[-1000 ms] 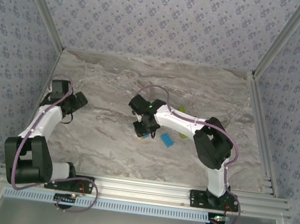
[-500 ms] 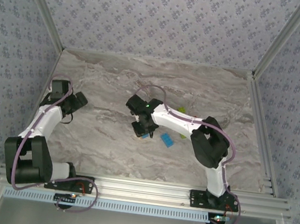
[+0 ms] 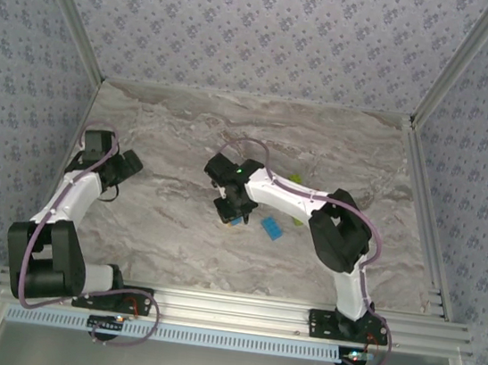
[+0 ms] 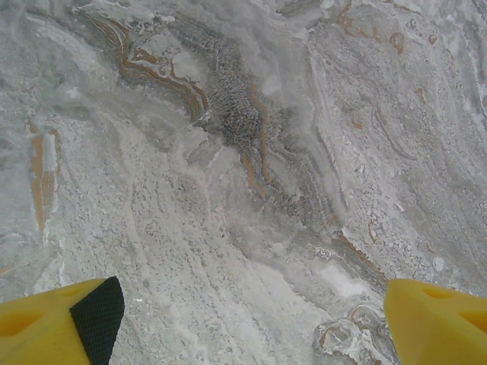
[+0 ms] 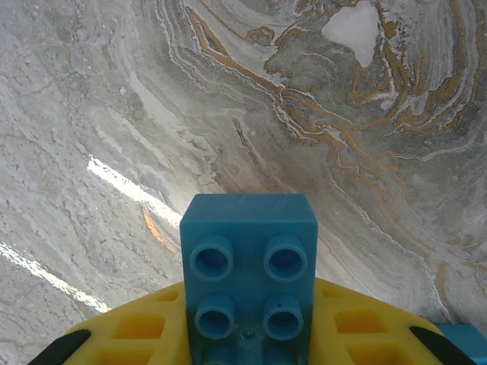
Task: Assemble a carrot with lego
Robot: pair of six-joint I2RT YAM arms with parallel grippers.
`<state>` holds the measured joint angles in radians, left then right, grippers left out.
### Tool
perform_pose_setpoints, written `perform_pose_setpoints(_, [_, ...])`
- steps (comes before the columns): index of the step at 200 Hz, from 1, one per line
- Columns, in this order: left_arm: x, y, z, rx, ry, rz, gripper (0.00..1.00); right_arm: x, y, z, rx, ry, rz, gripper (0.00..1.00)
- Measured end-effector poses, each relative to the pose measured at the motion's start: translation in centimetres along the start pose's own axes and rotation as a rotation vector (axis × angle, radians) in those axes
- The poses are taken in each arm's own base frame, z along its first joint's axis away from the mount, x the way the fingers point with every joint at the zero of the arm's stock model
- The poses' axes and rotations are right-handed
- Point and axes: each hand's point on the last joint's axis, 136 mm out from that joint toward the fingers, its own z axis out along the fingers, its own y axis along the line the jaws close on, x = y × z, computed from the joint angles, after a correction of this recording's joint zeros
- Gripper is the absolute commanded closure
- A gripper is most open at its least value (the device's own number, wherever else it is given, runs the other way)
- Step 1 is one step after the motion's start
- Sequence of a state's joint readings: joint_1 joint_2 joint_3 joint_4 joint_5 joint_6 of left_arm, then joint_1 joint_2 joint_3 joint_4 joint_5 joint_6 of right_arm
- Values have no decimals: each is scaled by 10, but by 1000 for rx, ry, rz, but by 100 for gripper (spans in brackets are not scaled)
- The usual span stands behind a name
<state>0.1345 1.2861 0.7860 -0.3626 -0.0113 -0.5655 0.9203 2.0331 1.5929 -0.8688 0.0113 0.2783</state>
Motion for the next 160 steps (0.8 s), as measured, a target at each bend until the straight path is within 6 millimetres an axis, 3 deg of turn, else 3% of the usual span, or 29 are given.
perform_pose_setpoints(29, [0,0,0,0,0,0,10,-8,-1,-5,-14,22,-48,78])
perform_pose_setpoints(72, [0,0,0,0,0,2,10,-39,1,-28,-29,-46,-186,76])
perform_pose_setpoints(91, [0,0,0,0,0,5,10,-44,0,-31,-30,-64,-261,76])
perform_pose_setpoints(160, [0,0,0,0,0,7,10,-39,-16,2,-23,16,-463,74])
